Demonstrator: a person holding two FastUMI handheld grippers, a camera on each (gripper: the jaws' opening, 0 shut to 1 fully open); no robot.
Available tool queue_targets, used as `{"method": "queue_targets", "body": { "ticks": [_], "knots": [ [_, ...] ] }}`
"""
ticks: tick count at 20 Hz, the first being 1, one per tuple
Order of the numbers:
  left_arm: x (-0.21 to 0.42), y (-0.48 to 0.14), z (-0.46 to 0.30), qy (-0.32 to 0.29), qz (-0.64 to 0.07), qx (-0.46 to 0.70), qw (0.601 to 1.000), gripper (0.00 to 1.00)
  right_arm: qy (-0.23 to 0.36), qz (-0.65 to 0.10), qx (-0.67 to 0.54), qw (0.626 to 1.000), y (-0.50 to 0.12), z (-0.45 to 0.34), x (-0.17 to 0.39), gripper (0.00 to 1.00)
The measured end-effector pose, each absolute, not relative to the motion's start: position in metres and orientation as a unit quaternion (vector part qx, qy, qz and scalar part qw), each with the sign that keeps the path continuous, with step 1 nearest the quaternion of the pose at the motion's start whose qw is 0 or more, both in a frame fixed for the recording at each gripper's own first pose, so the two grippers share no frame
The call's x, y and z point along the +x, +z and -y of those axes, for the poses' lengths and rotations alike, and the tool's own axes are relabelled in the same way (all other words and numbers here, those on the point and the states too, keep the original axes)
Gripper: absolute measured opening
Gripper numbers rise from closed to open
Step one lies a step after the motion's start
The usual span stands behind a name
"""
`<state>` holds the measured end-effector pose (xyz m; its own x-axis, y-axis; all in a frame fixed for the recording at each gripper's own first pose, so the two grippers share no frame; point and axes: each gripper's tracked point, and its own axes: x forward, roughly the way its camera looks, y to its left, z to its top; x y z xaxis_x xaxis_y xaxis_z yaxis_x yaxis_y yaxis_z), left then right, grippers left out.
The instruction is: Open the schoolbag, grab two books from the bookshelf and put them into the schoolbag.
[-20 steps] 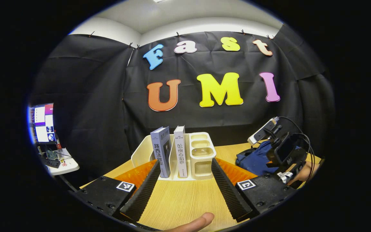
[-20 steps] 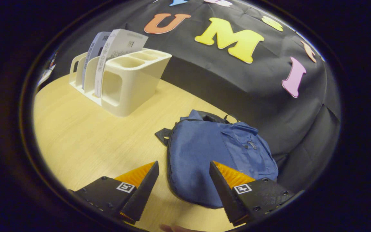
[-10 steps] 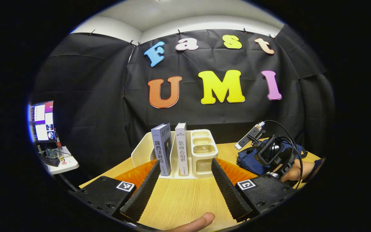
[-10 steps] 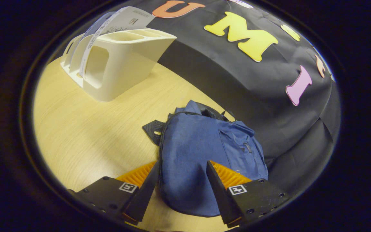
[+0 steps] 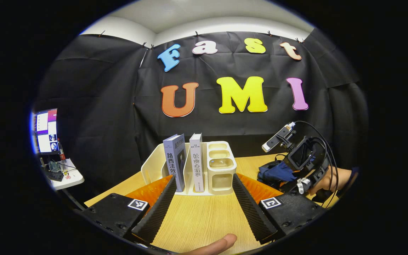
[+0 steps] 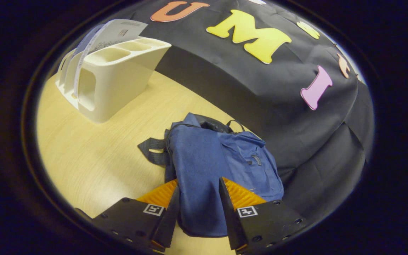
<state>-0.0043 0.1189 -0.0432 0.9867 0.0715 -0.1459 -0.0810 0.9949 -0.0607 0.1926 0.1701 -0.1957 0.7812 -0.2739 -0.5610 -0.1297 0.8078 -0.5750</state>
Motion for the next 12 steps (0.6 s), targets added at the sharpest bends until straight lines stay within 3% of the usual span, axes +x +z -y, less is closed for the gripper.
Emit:
{"method": "queue_targets", "body": {
  "ticks": [3, 4, 6, 8, 12],
  "knots": [
    [-0.003, -0.044, -0.119, 0.036, -0.075, -0.042, 0.996, 0.99, -0.041, -0.330, -0.324, 0.886, -0.196, -0.163, 0.202, 0.51],
    [-0.003, -0.044, -0.120, 0.038, -0.075, -0.042, 0.996, 0.99, -0.041, -0.326, -0.326, 0.886, -0.195, -0.163, 0.207, 0.43],
    [-0.001, -0.046, -0.121, 0.039, -0.077, -0.045, 0.995, 1.00, -0.020, -0.343, -0.328, 0.880, -0.197, -0.164, 0.207, 0.11],
    [-0.001, -0.048, -0.120, 0.038, -0.081, -0.050, 0.995, 1.00, 0.005, -0.358, -0.321, 0.877, -0.199, -0.164, 0.209, 0.08],
    [0.000, -0.048, -0.118, 0.038, -0.082, -0.045, 0.995, 1.00, -0.015, -0.330, -0.301, 0.895, -0.169, -0.150, 0.219, 0.03]
  ]
}}
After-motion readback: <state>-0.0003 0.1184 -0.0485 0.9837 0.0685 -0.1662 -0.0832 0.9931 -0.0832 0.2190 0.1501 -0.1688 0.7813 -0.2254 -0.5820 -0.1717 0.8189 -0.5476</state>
